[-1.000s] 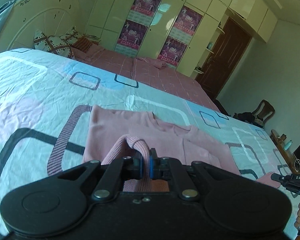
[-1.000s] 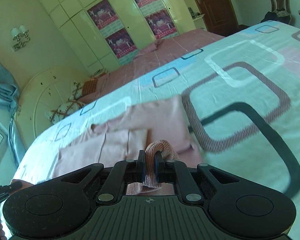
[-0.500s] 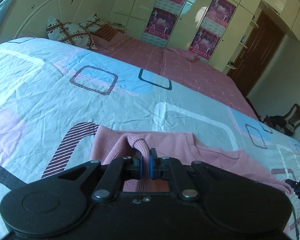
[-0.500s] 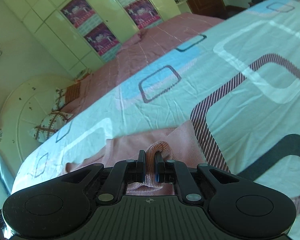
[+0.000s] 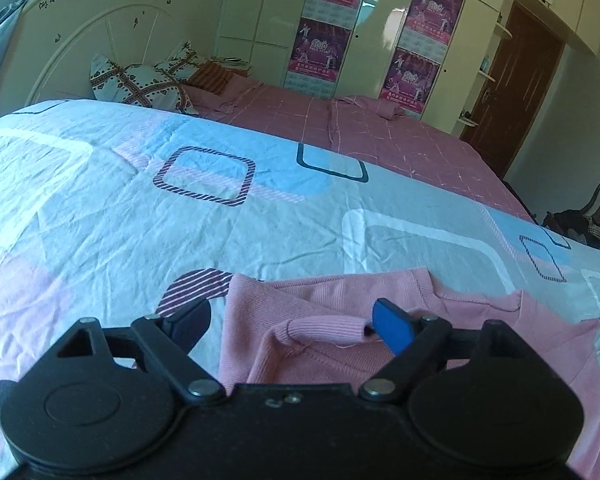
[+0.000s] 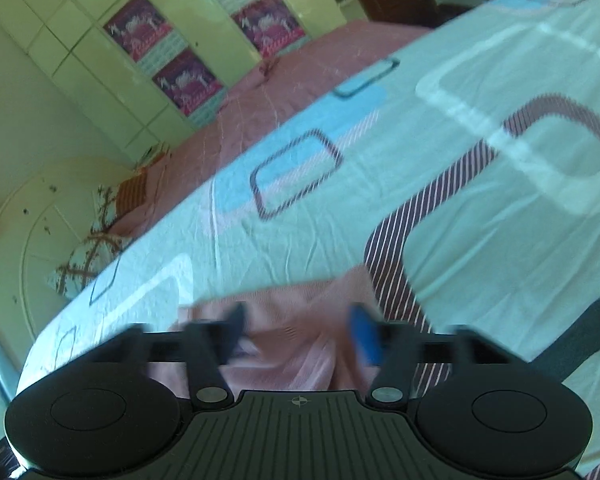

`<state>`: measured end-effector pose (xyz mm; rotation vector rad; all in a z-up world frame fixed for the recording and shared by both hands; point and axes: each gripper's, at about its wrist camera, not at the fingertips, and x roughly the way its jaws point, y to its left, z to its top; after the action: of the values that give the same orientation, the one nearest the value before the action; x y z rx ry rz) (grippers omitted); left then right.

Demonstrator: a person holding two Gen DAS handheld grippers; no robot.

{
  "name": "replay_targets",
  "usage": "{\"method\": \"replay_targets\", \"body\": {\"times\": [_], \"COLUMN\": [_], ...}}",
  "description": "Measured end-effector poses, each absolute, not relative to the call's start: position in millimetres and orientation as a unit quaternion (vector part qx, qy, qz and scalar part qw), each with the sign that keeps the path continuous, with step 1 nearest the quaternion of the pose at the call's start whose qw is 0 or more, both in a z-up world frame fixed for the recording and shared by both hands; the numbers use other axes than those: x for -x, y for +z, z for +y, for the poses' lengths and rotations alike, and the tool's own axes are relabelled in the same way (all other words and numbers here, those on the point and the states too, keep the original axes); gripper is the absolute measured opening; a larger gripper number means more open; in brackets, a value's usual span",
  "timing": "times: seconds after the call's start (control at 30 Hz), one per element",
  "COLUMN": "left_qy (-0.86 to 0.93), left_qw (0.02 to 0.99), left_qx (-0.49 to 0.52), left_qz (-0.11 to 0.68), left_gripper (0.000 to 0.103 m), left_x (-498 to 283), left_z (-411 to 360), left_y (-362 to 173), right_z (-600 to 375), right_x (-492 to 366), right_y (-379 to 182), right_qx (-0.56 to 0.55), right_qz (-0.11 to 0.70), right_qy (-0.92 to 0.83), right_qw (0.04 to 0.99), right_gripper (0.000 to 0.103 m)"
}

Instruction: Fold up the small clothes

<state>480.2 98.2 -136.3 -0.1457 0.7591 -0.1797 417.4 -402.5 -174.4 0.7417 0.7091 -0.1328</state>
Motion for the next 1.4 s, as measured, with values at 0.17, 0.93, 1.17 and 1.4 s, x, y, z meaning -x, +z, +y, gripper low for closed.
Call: {"method": "replay_targets", "body": {"times": [0.17, 0.93, 1.17, 1.4], "left_qy": [-0.125, -0.206, -0.199, -0.215], "left_qw": [0.920, 0.890, 0.900, 0.890], "left_qx": [0.038, 0.007, -0.007, -0.019], "left_qz": [0.369, 0.406, 0.388, 0.401], "left_gripper": [0.084, 0.036, 0.015, 0.066], "left_x": [-492, -528, -525, -533], "left_z": [90, 76, 81, 70], "left_y": [-143, -180, -176, -181], "right_z": [-397, -365, -365, -371], "right_x": [-423, -462, -455, -459], "right_y": [-165, -200, -192, -194], "right_qx": [-0.293, -0.141, -0.154, -0.177], "right_qz": [0.337, 0.409, 0.381, 0.391], "right_qy": [-0.033, 0.099, 0.105, 0.118], "right_qw": [0.894, 0.896, 0.905, 0.895], "right_gripper": [0.070, 0.013, 0.011, 0.016]}}
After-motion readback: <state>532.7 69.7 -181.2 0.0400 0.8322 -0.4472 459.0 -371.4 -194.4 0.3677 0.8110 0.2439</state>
